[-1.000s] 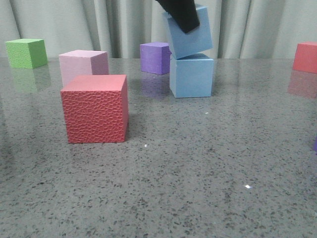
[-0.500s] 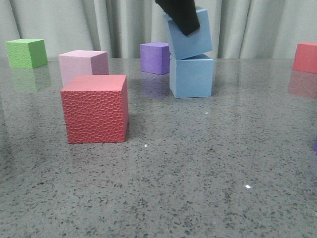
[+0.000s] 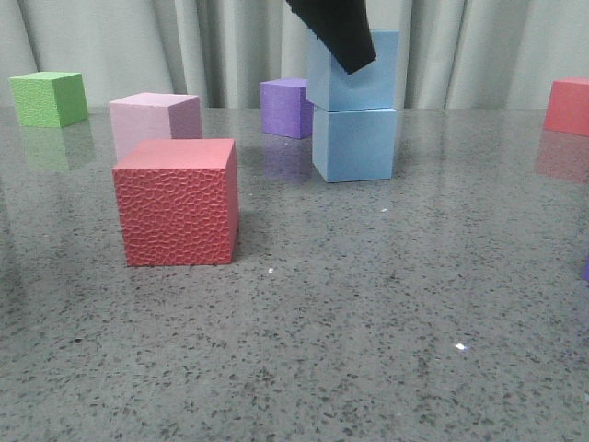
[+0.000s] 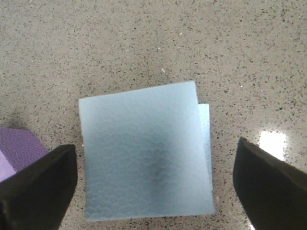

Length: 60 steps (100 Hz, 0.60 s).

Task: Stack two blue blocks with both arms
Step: 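Open the left gripper and raise it off the stacked cube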

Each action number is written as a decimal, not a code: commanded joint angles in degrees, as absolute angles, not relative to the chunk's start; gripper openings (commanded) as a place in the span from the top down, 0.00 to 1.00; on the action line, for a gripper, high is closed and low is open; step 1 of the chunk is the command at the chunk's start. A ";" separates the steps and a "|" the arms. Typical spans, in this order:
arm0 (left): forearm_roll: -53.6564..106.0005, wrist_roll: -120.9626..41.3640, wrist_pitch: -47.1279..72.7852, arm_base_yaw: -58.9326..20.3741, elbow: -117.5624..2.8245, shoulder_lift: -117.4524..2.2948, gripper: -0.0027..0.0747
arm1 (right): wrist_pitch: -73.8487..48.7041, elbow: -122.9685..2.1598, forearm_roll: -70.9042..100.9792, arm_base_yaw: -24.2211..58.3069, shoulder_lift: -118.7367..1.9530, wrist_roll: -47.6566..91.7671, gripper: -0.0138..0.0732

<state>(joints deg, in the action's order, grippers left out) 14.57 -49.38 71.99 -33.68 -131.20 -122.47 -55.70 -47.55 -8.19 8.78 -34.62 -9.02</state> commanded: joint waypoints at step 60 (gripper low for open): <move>16.12 -38.54 72.36 -32.17 -138.89 -112.30 0.10 | -51.63 -48.82 -8.66 8.48 -34.66 -8.65 0.14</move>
<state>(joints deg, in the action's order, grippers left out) 14.48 -41.25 72.34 -33.09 -136.99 -117.26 -55.70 -47.55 -8.19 8.78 -34.62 -9.02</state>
